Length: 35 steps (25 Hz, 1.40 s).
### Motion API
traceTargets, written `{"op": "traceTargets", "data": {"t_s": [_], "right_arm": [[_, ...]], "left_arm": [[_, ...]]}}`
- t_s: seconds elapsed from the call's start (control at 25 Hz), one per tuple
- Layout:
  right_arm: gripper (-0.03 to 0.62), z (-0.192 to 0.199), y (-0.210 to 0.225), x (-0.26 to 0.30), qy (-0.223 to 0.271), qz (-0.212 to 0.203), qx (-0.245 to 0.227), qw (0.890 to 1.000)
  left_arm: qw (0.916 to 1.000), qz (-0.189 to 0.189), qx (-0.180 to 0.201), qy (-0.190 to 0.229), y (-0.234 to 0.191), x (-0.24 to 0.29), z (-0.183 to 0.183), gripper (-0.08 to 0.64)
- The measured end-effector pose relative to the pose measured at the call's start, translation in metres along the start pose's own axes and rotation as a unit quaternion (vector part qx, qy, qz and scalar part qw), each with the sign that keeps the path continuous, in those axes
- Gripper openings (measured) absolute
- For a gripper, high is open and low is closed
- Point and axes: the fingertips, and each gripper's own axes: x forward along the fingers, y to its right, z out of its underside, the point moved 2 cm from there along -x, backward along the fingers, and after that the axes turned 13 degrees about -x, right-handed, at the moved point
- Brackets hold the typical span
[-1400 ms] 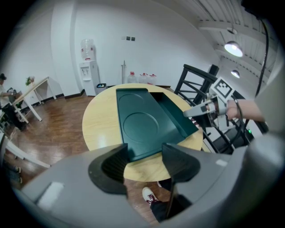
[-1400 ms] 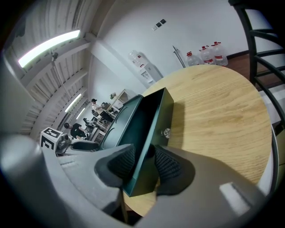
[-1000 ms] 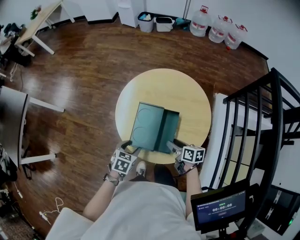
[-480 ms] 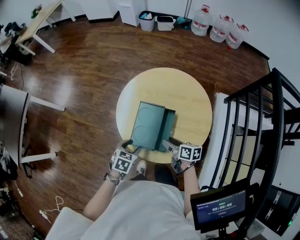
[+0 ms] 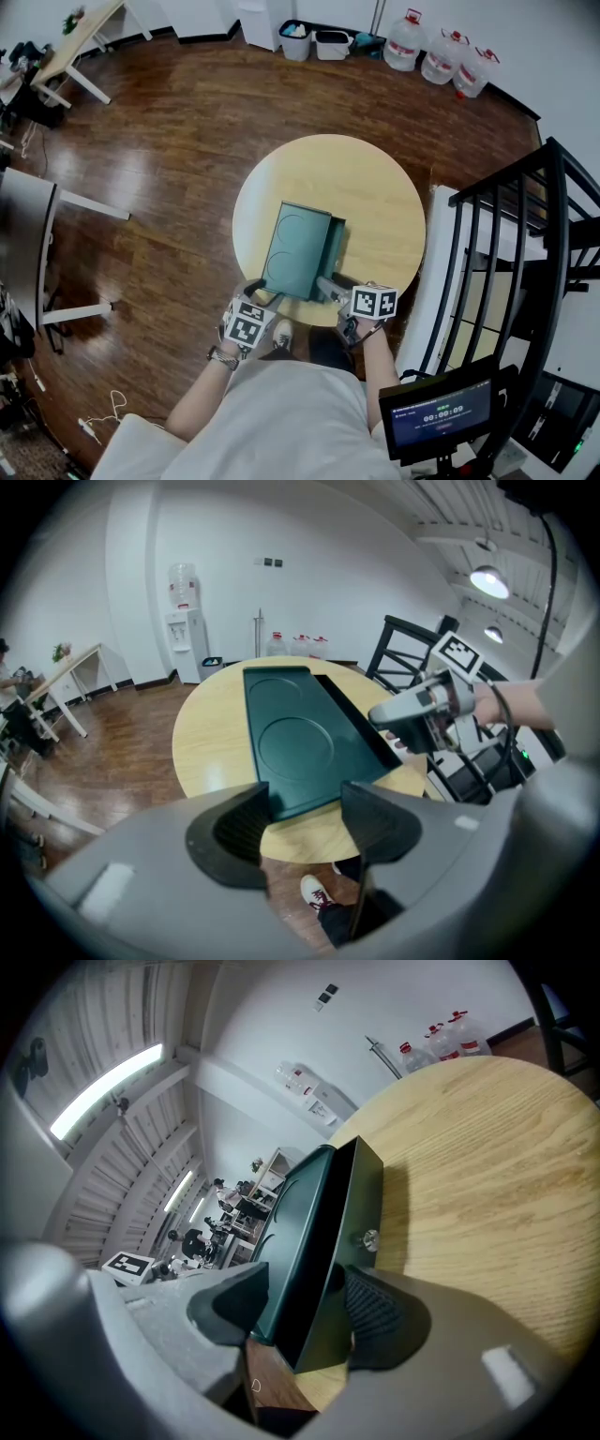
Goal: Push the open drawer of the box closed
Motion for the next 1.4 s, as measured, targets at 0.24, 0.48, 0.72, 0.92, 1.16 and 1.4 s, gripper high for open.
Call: {"op": "traceTargets", "data": {"t_s": [0.24,0.48,0.72,0.92,1.16,1.4], "right_arm": [[0.247,-0.004,-0.013,0.010,-0.002,-0.010,0.003,1.000],[0.247,-0.004,-0.018,0.016,-0.017,-0.012,-0.013,1.000],[0.247,-0.003,-0.022,0.020,-0.020,-0.014,-0.015,1.000],[0.247,-0.004,-0.026,0.026,-0.020,-0.017,-0.011,1.000],[0.247,-0.006,-0.029,0.030,-0.020,-0.019,-0.010,1.000],[0.247,-0.008,-0.029,0.030,-0.018,-0.018,-0.008,1.000]], "left_arm": [[1.0000,0.001,0.001,0.001,-0.001,-0.001,0.002,0.258],[1.0000,0.003,0.002,0.000,0.000,-0.003,0.002,0.258],[1.0000,0.005,0.004,-0.001,0.000,-0.005,0.004,0.258],[1.0000,0.008,0.005,-0.001,-0.002,-0.006,0.003,0.258],[0.9999,0.011,0.004,-0.002,-0.003,-0.007,0.002,0.258],[0.9998,0.011,0.014,-0.001,-0.002,-0.001,0.003,0.258]]}}
